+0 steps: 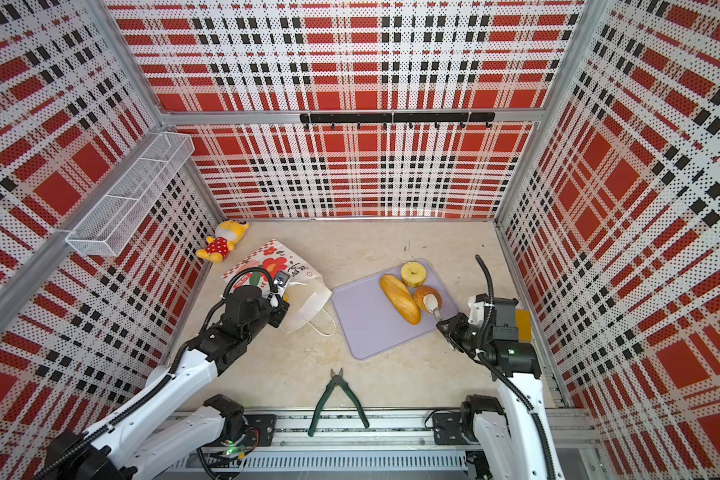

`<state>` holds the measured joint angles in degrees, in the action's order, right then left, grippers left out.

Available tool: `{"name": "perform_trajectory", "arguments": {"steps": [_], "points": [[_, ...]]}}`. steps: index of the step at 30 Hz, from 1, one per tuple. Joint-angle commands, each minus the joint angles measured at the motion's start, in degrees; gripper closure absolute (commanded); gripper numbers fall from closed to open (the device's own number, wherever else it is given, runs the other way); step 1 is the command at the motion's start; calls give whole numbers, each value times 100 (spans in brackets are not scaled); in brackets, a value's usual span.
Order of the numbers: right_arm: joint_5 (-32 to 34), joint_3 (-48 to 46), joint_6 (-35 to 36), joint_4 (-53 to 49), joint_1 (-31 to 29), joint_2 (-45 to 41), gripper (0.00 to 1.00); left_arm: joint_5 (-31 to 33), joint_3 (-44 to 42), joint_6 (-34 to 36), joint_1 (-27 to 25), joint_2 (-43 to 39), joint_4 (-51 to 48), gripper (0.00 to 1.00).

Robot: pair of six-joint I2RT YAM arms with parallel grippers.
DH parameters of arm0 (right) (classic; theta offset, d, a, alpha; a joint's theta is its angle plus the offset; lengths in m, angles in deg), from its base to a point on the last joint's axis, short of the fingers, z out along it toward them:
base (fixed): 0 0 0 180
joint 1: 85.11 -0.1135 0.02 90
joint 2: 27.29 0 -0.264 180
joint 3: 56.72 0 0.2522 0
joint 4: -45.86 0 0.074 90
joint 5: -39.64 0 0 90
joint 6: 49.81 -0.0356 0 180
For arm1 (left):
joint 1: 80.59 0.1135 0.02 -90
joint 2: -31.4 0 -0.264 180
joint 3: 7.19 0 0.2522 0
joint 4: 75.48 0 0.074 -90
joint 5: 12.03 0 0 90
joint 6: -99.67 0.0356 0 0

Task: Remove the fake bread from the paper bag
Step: 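Move the open tongs over the yellow bread ring on the tray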

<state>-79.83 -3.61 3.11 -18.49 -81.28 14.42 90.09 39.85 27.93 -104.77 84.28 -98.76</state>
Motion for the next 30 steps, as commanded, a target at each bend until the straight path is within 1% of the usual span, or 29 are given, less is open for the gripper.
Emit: {"name": "perform_trajectory", "arguments": {"steps": [1, 4, 8, 10, 13, 15, 20, 23, 27, 30], "points": [[176, -42, 488, 225, -16, 266, 100, -85, 127, -40, -11, 14, 38, 100], [419, 31, 736, 195, -14, 511, 100, -81, 127, -42, -14, -6, 25, 100], [771, 404, 1062, -33, -14, 795, 100, -94, 118, -15, -14, -19, 3, 100], [692, 586, 1115, -66, -14, 884, 99, -98, 109, -8, -16, -8, 3, 100], [329, 885, 1349, -178, -14, 936, 91, -96, 109, -9, -16, 11, 17, 100], [226, 1146, 1403, -343, -21, 970, 86, -87, 109, -16, -16, 35, 30, 100], [56, 1737, 1514, -504, -82, 1205, 77, -102, 100, -40, -14, 80, 91, 100], [40, 2099, 1671, -504, -307, 1568, 73, -105, 91, -46, -25, 83, 92, 100], [673, 2886, 1998, -716, -1043, 2306, 68, -85, 74, -32, -25, 56, 82, 100], [1206, 3498, 2154, -975, -1489, 2885, 65, -75, 65, -32, -23, 38, 73, 100]]}}
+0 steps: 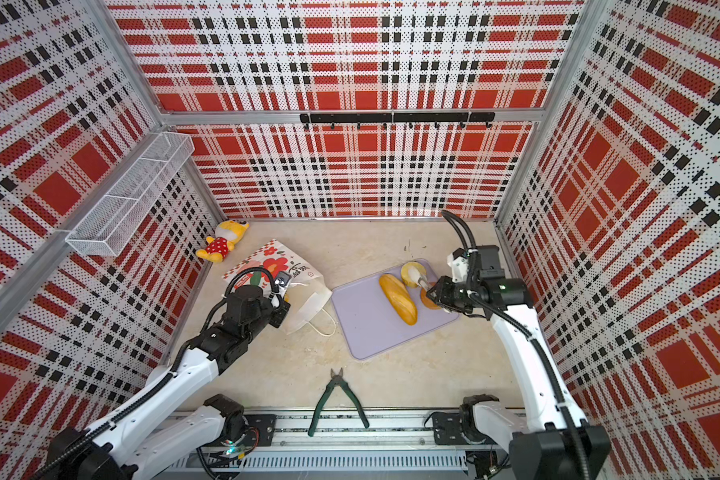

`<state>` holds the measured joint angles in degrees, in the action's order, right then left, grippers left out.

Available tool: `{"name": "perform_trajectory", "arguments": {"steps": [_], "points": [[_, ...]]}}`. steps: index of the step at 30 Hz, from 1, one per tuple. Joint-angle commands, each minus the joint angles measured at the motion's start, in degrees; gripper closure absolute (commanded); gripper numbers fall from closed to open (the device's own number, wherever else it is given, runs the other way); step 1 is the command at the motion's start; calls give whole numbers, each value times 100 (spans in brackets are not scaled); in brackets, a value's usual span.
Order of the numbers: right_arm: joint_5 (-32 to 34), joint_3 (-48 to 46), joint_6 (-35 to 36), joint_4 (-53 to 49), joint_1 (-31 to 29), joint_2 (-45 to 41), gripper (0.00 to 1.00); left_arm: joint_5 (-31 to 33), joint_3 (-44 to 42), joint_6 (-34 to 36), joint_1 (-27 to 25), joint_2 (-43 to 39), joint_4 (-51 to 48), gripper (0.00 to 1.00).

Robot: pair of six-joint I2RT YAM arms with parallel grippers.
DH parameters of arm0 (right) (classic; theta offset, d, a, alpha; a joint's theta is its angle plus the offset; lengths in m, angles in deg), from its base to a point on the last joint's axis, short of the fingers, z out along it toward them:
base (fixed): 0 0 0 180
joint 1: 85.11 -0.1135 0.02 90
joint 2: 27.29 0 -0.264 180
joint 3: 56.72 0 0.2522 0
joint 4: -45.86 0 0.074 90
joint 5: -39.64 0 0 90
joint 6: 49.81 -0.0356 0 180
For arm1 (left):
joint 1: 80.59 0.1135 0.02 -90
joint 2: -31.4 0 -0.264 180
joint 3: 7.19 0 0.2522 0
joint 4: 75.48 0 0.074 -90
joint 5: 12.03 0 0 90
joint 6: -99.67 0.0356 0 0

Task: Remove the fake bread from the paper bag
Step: 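Move the open tongs over the yellow bread ring on the tray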

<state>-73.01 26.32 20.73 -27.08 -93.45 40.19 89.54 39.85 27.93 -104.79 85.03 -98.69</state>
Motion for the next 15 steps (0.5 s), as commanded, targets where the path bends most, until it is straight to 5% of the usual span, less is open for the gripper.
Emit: {"name": "perform_trajectory", "arguments": {"steps": [1, 15], "points": [[682, 666, 414, -205, -374, 465, 64, -19, 62, -37, -23, -39, 66, 100], [2462, 1875, -85, -775, -1407, 1860, 65, -50, 14, -48, -20, -19, 120, 100]]}}
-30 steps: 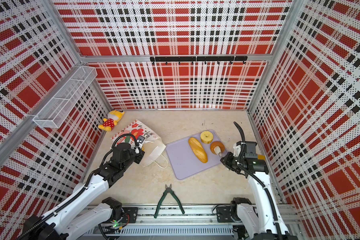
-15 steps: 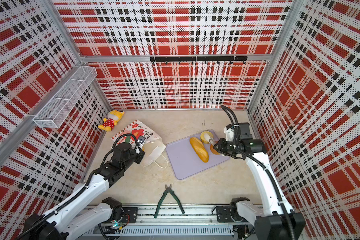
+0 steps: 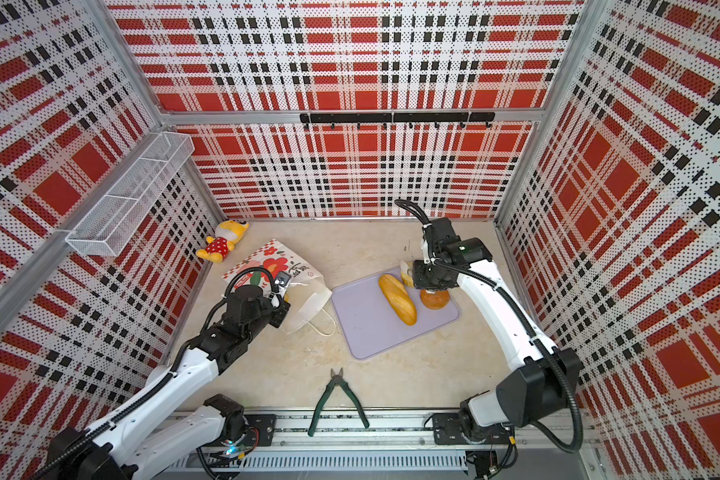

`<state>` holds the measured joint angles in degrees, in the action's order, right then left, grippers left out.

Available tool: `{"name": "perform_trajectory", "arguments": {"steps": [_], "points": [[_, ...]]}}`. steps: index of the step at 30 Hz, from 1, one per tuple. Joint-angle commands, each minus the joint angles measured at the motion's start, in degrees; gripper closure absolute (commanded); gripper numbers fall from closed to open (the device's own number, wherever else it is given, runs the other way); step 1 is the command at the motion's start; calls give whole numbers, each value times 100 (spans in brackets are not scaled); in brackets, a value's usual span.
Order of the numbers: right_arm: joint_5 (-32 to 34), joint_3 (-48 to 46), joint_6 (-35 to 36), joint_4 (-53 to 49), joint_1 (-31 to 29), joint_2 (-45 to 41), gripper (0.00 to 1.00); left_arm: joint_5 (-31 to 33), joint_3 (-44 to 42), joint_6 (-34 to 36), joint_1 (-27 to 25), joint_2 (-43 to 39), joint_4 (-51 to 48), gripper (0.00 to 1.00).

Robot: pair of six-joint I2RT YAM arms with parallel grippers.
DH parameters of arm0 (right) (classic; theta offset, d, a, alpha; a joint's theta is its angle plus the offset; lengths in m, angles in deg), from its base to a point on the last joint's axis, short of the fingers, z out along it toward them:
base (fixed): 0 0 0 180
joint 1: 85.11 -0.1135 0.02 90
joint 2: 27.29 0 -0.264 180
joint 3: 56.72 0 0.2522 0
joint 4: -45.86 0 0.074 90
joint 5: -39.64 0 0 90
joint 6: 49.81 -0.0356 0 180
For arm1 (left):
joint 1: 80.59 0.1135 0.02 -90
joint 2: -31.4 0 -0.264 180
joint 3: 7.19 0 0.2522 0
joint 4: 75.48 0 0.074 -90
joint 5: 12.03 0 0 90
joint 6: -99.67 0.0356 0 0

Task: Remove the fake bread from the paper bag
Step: 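Move the open tongs over the yellow bread ring on the tray, then close the tongs on the yellow bread ring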

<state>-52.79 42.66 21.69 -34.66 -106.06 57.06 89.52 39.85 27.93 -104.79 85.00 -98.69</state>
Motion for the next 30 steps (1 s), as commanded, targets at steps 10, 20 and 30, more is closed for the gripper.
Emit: {"name": "perform_trajectory", "arguments": {"steps": [10, 20, 30], "points": [[1667, 856, -903, -319, -859, 1039, 62, -85, 3, 6, -13, -16, 154, 100], [2112, 1612, -1094, -560, -1134, 1919, 60, -160, -3, 64, 40, 1, 183, 100], [2852, 2690, -1327, -1432, -1501, 3116, 60, -188, -12, 116, 60, 27, 198, 100]]}}
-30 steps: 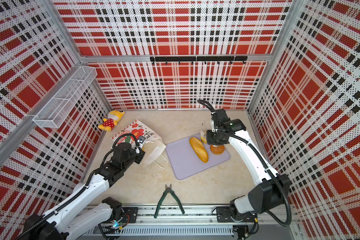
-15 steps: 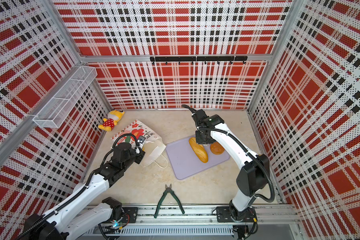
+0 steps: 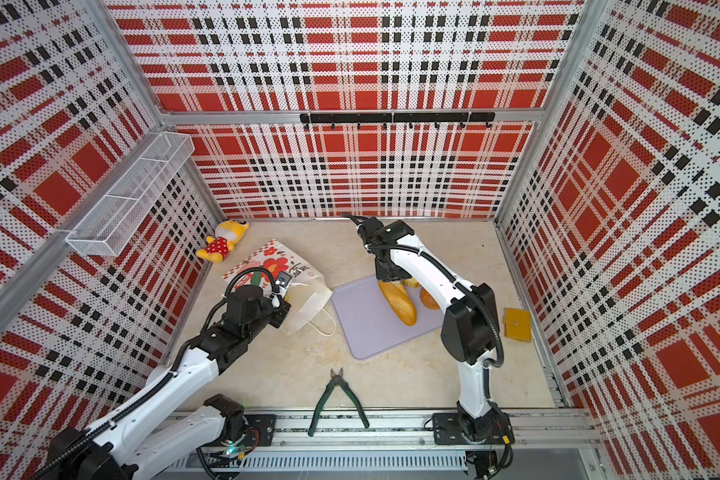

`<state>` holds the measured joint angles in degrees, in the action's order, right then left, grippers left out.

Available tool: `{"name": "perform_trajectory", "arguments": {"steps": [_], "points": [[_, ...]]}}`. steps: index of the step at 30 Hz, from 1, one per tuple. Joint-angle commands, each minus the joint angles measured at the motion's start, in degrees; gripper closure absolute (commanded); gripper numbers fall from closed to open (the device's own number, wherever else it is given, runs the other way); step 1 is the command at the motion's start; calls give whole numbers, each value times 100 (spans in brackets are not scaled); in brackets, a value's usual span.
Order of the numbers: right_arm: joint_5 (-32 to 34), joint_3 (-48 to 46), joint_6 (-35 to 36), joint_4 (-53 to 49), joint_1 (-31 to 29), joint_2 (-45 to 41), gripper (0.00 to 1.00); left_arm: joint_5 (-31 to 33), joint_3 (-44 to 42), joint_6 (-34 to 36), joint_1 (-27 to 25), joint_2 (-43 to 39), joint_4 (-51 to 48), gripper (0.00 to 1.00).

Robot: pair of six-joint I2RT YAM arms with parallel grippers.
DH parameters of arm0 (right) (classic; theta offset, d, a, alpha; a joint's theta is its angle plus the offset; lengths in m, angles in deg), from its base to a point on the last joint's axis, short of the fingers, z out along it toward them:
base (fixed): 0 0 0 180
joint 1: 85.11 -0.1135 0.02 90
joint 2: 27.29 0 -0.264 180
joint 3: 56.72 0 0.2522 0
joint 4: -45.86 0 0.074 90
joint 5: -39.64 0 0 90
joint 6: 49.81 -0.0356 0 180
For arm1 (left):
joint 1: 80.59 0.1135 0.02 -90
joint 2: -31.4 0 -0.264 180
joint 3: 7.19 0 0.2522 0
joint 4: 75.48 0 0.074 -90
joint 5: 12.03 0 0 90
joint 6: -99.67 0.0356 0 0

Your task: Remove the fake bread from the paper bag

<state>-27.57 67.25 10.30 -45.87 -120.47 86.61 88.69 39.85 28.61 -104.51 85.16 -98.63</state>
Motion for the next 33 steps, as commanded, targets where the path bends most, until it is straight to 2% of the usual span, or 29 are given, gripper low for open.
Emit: {"name": "perform_trajectory", "arguments": {"steps": [1, 9, 15, 19, 23, 27, 29, 33], "points": [[334, 249, -204, -315, -80, 237, 60, -105, -13, 40, 30, 15, 198, 100], [425, 356, -267, -587, -71, 546, 62, -105, -32, 46, 33, -1, 200, 100], [819, 586, -276, -1058, -73, 637, 74, -124, -35, 48, 30, -30, 200, 100], [715, 667, -162, -1011, -96, 391, 86, -35, -36, 83, 2, -61, 200, 100], [428, 644, -21, -706, -101, -76, 99, -5, -73, 104, -9, -109, 218, 100], [126, 590, 192, -542, -9, -374, 100, 143, -83, 206, -113, -131, 219, 100], [-410, 180, 297, -72, 156, -694, 100, 177, -89, 255, -152, -141, 222, 100], [-1533, -1260, 243, 1284, 613, -1735, 100, 270, -128, 295, -203, -232, 216, 100]]}}
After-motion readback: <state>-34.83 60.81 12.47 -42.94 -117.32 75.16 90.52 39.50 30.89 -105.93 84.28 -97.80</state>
